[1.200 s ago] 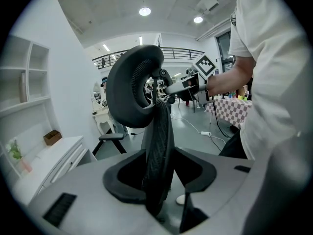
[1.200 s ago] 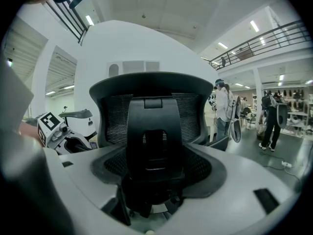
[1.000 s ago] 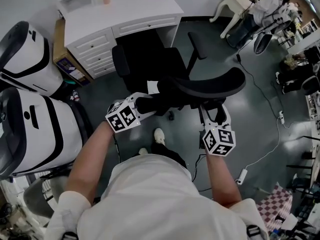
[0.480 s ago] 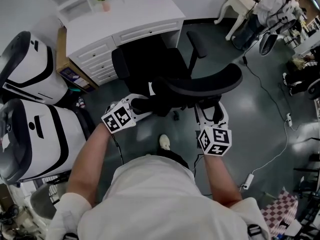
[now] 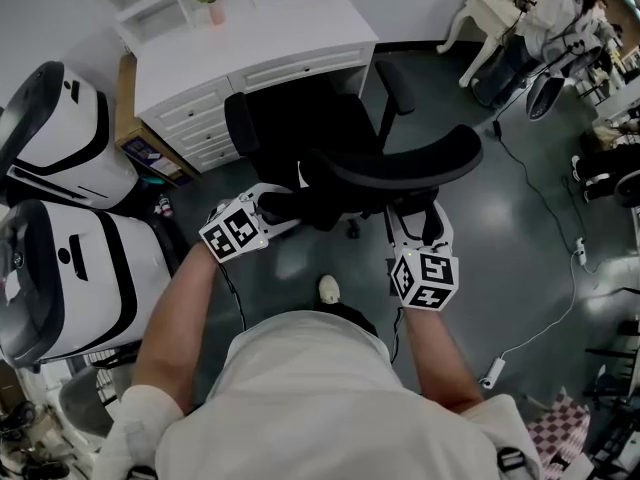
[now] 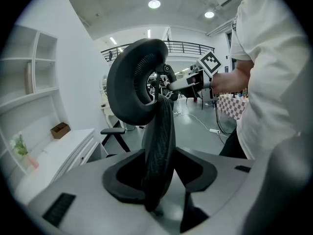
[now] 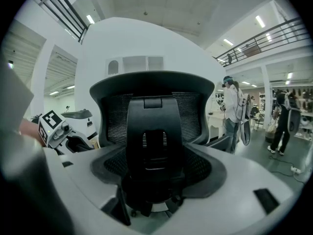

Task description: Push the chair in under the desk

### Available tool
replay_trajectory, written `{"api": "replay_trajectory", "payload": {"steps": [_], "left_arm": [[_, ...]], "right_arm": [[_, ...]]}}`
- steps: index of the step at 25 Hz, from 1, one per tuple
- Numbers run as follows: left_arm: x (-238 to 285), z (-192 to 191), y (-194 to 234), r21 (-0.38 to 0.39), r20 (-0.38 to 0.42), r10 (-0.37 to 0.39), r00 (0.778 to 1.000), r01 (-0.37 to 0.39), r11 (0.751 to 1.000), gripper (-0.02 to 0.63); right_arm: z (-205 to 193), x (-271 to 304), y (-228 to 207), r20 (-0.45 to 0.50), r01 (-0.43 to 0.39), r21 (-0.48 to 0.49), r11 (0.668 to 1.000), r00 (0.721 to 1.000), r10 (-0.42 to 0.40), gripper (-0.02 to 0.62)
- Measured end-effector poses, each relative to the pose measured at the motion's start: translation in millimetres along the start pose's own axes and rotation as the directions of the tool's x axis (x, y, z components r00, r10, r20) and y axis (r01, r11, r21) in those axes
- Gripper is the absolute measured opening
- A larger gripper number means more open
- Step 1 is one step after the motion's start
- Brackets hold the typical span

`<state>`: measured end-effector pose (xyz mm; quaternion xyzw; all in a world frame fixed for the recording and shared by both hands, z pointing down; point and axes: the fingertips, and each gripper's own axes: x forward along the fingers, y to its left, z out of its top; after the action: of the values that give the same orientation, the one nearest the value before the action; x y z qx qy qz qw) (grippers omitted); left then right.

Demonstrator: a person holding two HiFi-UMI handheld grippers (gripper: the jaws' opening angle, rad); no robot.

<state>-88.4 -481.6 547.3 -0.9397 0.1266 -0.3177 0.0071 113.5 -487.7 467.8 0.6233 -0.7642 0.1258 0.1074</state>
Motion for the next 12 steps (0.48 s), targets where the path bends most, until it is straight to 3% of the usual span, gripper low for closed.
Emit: {"api": "replay_trajectory", "payload": {"steps": [12], "left_arm": [[3, -3, 34, -0.019, -0.011, 0.023, 1.000, -0.024, 1.000, 0.183]], "right_arm": [[11, 35, 1, -0.007, -0.022, -0.010, 1.000, 1.000, 0.022, 0.314]]}}
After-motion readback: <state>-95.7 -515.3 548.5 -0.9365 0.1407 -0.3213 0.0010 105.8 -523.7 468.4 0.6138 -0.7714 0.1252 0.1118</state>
